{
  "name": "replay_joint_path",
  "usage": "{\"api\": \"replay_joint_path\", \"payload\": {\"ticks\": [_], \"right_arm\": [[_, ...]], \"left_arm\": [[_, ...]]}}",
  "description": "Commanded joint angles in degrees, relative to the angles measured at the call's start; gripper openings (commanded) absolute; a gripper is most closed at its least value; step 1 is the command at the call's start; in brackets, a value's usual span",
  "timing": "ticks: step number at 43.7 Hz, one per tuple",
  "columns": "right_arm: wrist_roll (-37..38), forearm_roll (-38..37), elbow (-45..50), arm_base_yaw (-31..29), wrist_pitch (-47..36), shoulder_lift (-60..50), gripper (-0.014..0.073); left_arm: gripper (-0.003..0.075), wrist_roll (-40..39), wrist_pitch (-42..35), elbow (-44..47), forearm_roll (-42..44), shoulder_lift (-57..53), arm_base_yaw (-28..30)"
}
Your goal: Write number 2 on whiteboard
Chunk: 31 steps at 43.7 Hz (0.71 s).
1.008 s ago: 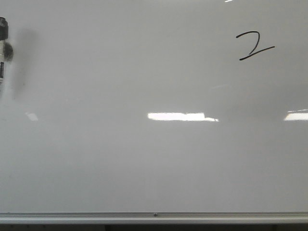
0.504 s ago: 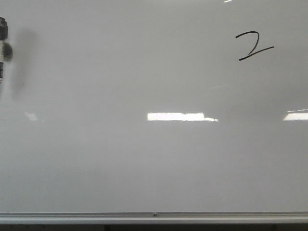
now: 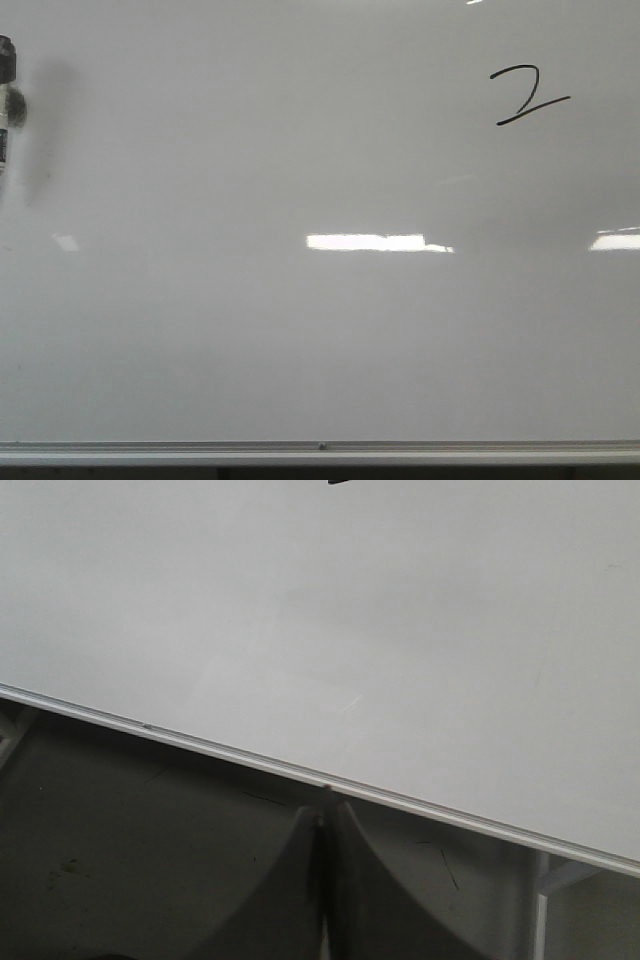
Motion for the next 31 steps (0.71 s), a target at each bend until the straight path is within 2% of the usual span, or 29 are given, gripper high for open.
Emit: {"api": "replay_joint_path", "payload": {"ticks": [1,15,20,25,31], "right_arm": [[-0.3,-0.5,-1.1,-0.2,-3.6,0.4,-0.0069],[-0.3,-0.5,-1.1,-0.2,-3.8,0.4,-0.0069],[-0.3,-0.4,1.2,-2.8,-5.2,-2.5,-0.0069],[-0.3,-0.4,7.8,-6.2,-12.7,-8.6,-0.0069],[-0.3,-0.5,19.5,-8.5,-27.1,-16.4,-0.0069]], "left_arm": [[-0.0020,0.0,-4.9,0.4,-0.1,-0.8,0.1],[-0.0020,0.0,-4.9,0.4,-0.1,-0.8,0.1],[-0.0020,0.0,-4.9,0.4,-0.1,-0.8,0.1],[-0.0020,0.0,-4.9,0.4,-0.1,-0.8,0.1],[-0.0020,0.0,-4.9,0.4,-0.1,-0.8,0.2]]}}
